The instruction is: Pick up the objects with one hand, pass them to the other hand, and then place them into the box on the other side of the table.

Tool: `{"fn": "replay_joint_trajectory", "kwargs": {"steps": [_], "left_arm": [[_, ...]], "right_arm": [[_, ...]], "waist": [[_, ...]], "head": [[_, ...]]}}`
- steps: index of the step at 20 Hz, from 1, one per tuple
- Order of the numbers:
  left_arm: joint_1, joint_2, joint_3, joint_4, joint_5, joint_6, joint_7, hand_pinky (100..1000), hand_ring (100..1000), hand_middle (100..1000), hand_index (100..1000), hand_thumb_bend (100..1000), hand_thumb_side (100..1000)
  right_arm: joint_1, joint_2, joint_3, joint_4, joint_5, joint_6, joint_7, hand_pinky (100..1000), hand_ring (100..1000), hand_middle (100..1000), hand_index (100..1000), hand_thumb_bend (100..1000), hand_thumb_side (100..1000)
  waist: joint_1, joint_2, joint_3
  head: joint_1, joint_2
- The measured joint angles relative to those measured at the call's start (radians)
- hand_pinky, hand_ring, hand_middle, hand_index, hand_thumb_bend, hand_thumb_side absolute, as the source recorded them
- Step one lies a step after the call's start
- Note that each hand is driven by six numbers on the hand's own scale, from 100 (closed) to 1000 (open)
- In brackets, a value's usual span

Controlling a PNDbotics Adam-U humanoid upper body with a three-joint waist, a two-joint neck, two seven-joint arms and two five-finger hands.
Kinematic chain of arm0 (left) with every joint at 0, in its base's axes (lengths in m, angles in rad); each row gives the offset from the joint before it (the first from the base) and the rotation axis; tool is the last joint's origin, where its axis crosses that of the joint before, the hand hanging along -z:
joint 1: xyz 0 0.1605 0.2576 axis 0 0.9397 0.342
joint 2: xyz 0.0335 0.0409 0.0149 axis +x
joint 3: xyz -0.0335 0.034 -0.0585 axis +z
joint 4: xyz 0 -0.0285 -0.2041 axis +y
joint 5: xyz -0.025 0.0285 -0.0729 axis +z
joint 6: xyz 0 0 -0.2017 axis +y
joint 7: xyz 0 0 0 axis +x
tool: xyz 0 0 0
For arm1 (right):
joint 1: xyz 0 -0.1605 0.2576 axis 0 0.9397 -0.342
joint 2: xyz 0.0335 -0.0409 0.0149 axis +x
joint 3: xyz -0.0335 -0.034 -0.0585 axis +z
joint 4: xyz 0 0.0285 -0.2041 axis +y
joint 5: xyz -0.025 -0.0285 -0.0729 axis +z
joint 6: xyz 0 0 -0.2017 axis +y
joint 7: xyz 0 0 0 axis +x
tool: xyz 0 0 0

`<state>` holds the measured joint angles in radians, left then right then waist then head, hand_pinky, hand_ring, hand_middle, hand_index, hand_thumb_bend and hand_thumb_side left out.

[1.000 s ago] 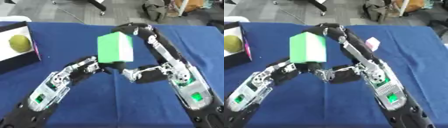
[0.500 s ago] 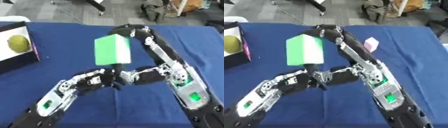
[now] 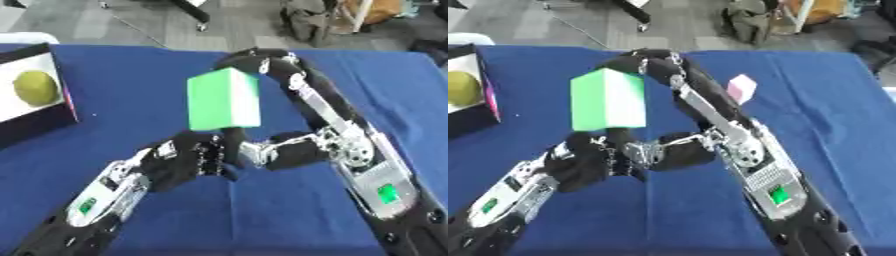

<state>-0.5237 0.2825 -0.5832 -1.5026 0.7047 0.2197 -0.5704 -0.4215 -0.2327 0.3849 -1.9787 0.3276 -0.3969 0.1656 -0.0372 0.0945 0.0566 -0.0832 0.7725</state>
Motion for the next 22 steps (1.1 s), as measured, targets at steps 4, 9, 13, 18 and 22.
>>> {"fn": "replay_joint_trajectory", "kwargs": {"steps": [4,9,13,18,22], "left_arm": [[-0.005,0.018,0.004,-0.023,0.068,0.009,0.026,803,821,632,768,772,656],[-0.027,0.033,0.003,-0.053,0.155,0.032,0.061,804,823,633,768,769,655],[-0.042,0.039,-0.004,-0.078,0.219,0.056,0.086,804,825,634,768,765,653],[-0.057,0.043,-0.015,-0.099,0.253,0.080,0.110,808,826,632,763,739,656],[-0.064,0.043,-0.030,-0.108,0.252,0.096,0.115,810,823,624,747,693,652]], "right_arm": [[0.000,-0.001,0.007,0.000,-0.007,0.001,0.003,779,784,511,777,100,100],[0.007,-0.009,0.021,0.000,-0.021,0.004,0.014,777,782,510,772,100,100],[0.009,-0.013,0.030,0.000,-0.033,0.007,0.024,776,783,510,768,100,100],[0.013,-0.018,0.042,0.000,-0.050,0.022,0.040,775,796,509,762,100,112],[0.016,-0.018,0.046,0.000,-0.065,0.034,0.052,772,795,508,760,100,119]], "waist": [[0.002,0.001,0.002],[0.002,0.001,0.005],[0.002,0.001,0.005],[0.002,0.001,0.005],[0.002,0.002,-0.001]], "head": [[-0.004,0.000],[-0.008,0.000],[-0.010,0.000],[-0.012,0.000],[-0.012,0.000]]}}
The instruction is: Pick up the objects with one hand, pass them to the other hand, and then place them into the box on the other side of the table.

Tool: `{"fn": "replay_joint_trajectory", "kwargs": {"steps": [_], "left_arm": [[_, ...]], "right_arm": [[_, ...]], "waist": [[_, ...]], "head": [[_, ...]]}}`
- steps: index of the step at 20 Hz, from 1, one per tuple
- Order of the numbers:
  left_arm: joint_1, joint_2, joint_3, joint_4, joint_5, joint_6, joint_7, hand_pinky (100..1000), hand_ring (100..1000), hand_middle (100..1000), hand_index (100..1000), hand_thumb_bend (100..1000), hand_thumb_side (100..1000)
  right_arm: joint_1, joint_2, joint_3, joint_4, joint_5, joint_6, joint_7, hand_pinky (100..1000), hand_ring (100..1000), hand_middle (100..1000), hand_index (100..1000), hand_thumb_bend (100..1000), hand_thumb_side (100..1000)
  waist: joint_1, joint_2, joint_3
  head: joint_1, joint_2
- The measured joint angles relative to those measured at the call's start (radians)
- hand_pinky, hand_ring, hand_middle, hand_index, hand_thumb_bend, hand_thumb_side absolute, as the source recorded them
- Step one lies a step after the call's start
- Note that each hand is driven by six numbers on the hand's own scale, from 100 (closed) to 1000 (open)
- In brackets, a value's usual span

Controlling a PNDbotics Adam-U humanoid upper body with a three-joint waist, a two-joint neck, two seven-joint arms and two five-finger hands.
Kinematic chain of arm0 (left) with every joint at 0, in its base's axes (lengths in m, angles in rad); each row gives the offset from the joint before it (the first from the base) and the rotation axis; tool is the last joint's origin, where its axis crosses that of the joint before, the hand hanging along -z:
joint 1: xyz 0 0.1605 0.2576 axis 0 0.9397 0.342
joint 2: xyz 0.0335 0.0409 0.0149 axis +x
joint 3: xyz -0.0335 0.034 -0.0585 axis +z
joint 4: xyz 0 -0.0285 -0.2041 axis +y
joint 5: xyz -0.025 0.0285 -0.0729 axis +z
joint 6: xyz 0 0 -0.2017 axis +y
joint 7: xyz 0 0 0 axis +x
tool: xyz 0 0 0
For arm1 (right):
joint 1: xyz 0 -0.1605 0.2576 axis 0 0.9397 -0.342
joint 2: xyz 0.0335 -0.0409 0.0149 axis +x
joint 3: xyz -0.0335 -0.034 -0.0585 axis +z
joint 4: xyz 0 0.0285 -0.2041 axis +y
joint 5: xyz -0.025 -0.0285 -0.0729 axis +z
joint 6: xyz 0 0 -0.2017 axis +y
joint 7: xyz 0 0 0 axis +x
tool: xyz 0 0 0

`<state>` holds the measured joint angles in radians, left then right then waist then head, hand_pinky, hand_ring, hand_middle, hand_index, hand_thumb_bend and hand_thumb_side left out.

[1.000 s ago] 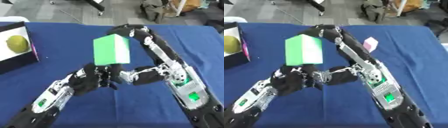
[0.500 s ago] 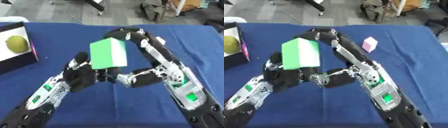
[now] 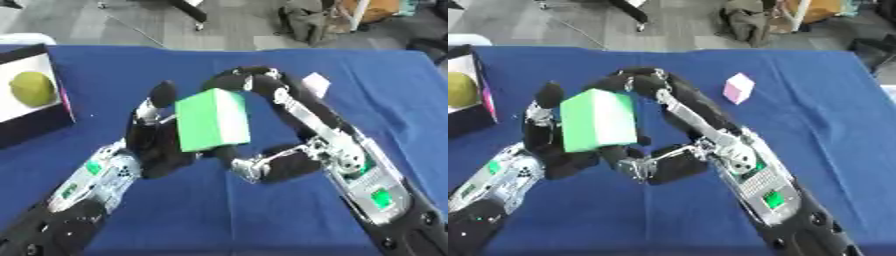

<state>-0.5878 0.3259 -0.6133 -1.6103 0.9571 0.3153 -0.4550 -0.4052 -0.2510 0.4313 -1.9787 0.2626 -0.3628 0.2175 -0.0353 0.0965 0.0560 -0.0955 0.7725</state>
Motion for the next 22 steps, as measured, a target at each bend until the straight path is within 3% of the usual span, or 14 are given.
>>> {"fn": "replay_joint_trajectory", "kwargs": {"steps": [13,22], "left_arm": [[-0.002,0.000,-0.016,-0.008,-0.020,0.012,-0.011,810,793,551,658,543,588],[0.010,-0.001,-0.015,-0.008,-0.013,-0.008,-0.005,818,815,583,682,612,560]], "right_arm": [[0.010,-0.003,0.001,0.000,-0.012,0.017,0.008,763,791,505,753,100,147],[0.028,0.000,0.001,-0.001,-0.034,0.045,-0.002,763,792,501,741,100,190]], "waist": [[0.001,0.001,-0.003],[0.002,0.001,-0.003]], "head": [[-0.003,0.000],[-0.003,0.000]]}}
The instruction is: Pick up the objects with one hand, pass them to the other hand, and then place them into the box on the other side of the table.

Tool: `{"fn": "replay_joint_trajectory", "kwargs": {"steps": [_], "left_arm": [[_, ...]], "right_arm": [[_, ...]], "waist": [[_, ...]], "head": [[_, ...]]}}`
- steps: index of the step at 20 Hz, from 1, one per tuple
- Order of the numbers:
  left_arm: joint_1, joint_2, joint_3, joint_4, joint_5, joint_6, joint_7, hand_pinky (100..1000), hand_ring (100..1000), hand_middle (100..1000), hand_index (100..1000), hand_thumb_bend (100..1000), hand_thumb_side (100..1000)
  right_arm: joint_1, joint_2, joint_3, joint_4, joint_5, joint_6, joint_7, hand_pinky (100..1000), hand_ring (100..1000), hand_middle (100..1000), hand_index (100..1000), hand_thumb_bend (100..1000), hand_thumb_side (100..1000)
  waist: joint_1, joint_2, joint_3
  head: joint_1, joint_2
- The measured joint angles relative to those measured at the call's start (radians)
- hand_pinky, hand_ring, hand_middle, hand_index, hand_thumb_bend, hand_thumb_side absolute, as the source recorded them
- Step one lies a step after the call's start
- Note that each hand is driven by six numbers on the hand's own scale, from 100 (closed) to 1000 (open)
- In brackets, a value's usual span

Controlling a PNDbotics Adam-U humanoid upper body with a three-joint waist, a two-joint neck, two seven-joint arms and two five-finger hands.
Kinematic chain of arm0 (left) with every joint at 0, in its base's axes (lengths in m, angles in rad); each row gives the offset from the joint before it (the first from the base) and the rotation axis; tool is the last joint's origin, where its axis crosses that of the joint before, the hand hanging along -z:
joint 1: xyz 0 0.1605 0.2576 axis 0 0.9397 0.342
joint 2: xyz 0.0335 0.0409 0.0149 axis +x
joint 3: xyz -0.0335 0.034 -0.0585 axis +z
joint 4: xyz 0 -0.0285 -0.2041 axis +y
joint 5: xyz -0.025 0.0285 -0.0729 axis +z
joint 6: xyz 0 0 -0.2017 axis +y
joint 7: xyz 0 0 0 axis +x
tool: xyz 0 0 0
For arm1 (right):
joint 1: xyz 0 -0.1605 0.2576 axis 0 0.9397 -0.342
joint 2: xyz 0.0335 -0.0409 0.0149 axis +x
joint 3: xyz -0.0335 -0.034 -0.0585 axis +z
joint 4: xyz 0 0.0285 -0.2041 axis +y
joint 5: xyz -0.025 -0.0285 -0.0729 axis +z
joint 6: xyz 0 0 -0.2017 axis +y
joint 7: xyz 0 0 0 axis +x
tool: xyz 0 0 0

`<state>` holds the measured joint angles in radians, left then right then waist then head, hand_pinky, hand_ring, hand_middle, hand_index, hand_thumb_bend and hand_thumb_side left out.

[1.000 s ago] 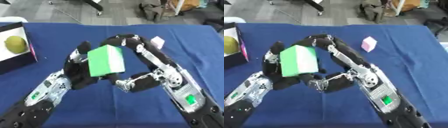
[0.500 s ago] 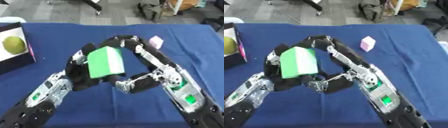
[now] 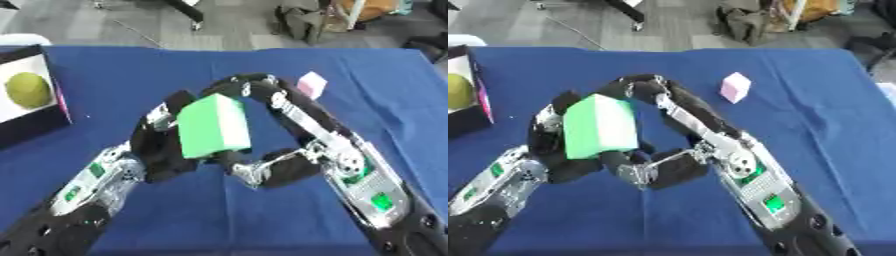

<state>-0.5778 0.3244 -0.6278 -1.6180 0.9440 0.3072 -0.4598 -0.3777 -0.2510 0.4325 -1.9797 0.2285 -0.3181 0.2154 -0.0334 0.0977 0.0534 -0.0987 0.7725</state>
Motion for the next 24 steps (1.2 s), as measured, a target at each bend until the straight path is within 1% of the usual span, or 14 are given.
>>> {"fn": "replay_joint_trajectory", "kwargs": {"steps": [6,14,16,18,20,21,22,24], "left_arm": [[0.006,0.000,0.012,0.000,0.026,-0.021,0.007,821,824,602,688,649,561],[0.008,0.000,0.017,-0.002,0.051,-0.026,0.012,823,821,607,691,672,571],[0.008,0.000,0.017,-0.002,0.055,-0.027,0.013,821,821,609,693,703,574],[0.008,0.000,0.017,-0.002,0.059,-0.028,0.015,821,822,612,696,714,577],[0.008,0.000,0.017,-0.002,0.061,-0.030,0.017,822,825,618,701,754,580],[0.008,0.000,0.017,-0.002,0.063,-0.032,0.019,822,826,619,702,756,580],[0.008,0.000,0.017,-0.002,0.065,-0.033,0.020,823,829,623,706,782,589],[0.008,0.000,0.018,-0.003,0.069,-0.035,0.022,823,828,623,705,790,580]], "right_arm": [[0.018,0.000,-0.007,0.000,-0.015,0.012,-0.003,765,792,498,733,100,207],[0.033,0.000,-0.024,0.000,-0.022,0.022,-0.007,764,790,497,731,100,209],[0.034,0.000,-0.025,0.000,-0.022,0.022,-0.007,768,790,497,730,100,210],[0.034,0.000,-0.027,0.000,-0.022,0.022,-0.007,768,791,497,731,100,209],[0.034,0.000,-0.031,0.000,-0.022,0.022,-0.007,768,791,497,731,100,208],[0.034,0.000,-0.031,0.000,-0.022,0.022,-0.008,768,791,497,731,100,208],[0.034,0.000,-0.031,0.000,-0.022,0.022,-0.008,768,791,497,731,100,213],[0.034,0.000,-0.032,0.000,-0.022,0.021,-0.008,769,791,497,731,100,209]], "waist": [[0.001,0.000,0.000],[0.002,0.000,0.001],[0.002,0.000,0.001],[0.002,0.000,0.001],[0.002,0.001,0.001],[0.002,0.001,0.001],[0.002,0.001,0.000],[0.002,0.002,0.000]], "head": [[-0.002,0.000],[-0.014,0.000],[-0.016,0.000],[-0.017,0.000],[-0.017,0.000],[-0.017,0.000],[-0.017,0.000],[-0.017,0.000]]}}
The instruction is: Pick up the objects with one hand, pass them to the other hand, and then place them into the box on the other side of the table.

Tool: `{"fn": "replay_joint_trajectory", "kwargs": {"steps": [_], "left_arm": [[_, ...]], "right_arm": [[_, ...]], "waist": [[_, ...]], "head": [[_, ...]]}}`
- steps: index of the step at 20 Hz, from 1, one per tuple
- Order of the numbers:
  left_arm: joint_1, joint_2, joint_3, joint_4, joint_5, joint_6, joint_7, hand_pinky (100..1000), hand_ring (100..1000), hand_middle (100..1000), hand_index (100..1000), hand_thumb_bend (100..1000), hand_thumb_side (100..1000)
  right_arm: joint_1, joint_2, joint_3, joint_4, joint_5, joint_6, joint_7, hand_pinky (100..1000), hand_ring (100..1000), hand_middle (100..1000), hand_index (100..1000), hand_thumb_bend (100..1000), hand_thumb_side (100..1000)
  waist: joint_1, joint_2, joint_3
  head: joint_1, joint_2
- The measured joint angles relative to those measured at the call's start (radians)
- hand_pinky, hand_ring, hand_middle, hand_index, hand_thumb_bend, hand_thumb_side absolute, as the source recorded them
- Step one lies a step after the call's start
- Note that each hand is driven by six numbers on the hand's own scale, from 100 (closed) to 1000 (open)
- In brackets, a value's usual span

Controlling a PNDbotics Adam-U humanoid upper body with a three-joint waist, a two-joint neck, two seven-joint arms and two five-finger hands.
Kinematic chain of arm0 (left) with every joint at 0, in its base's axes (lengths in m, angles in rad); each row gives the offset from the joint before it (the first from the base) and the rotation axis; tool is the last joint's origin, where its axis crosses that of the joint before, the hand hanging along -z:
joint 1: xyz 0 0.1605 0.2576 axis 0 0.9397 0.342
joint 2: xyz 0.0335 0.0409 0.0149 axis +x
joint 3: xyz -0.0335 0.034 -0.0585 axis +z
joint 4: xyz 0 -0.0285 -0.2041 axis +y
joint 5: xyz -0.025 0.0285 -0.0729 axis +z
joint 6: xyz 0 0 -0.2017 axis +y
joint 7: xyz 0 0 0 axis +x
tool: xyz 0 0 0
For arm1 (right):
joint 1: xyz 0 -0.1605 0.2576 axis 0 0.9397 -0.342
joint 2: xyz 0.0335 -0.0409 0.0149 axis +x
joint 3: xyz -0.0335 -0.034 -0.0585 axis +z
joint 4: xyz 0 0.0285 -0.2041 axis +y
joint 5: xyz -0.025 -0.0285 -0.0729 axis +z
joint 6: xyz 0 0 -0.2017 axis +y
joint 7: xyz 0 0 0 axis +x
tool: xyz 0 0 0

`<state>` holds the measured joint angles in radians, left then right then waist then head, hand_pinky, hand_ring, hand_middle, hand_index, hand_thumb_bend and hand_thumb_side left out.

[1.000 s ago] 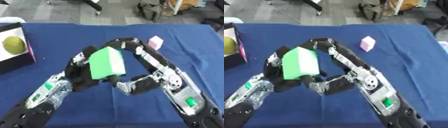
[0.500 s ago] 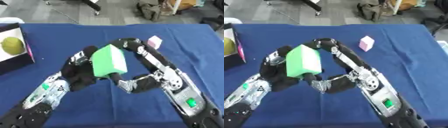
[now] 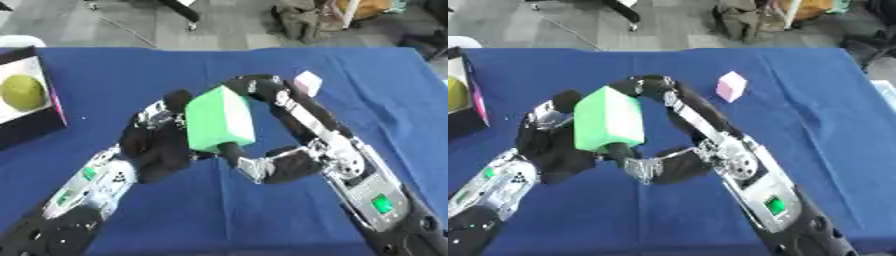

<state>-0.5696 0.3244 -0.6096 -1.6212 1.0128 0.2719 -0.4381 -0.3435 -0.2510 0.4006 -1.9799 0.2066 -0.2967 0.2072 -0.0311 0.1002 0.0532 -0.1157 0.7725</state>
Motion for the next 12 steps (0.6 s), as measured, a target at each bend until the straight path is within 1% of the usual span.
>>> {"fn": "replay_joint_trajectory", "kwargs": {"steps": [8,10,12], "left_arm": [[0.000,0.001,0.006,-0.010,0.017,-0.010,0.002,822,828,624,707,807,581],[0.000,0.001,0.005,-0.011,0.019,-0.010,0.002,822,828,624,707,806,581],[0.000,0.002,0.005,-0.014,0.022,-0.009,0.001,823,830,625,707,787,582]], "right_arm": [[0.000,0.000,-0.005,0.000,0.000,-0.003,-0.002,778,791,497,731,100,218],[0.000,-0.001,-0.005,0.000,0.000,-0.003,-0.002,779,791,497,730,100,219],[0.000,-0.001,-0.005,0.000,0.000,-0.004,-0.003,788,791,497,730,100,218]], "waist": [[0.002,0.004,-0.001],[0.002,0.004,-0.001],[0.002,0.005,-0.001]], "head": [[-0.001,0.000],[-0.001,0.000],[-0.001,0.000]]}}
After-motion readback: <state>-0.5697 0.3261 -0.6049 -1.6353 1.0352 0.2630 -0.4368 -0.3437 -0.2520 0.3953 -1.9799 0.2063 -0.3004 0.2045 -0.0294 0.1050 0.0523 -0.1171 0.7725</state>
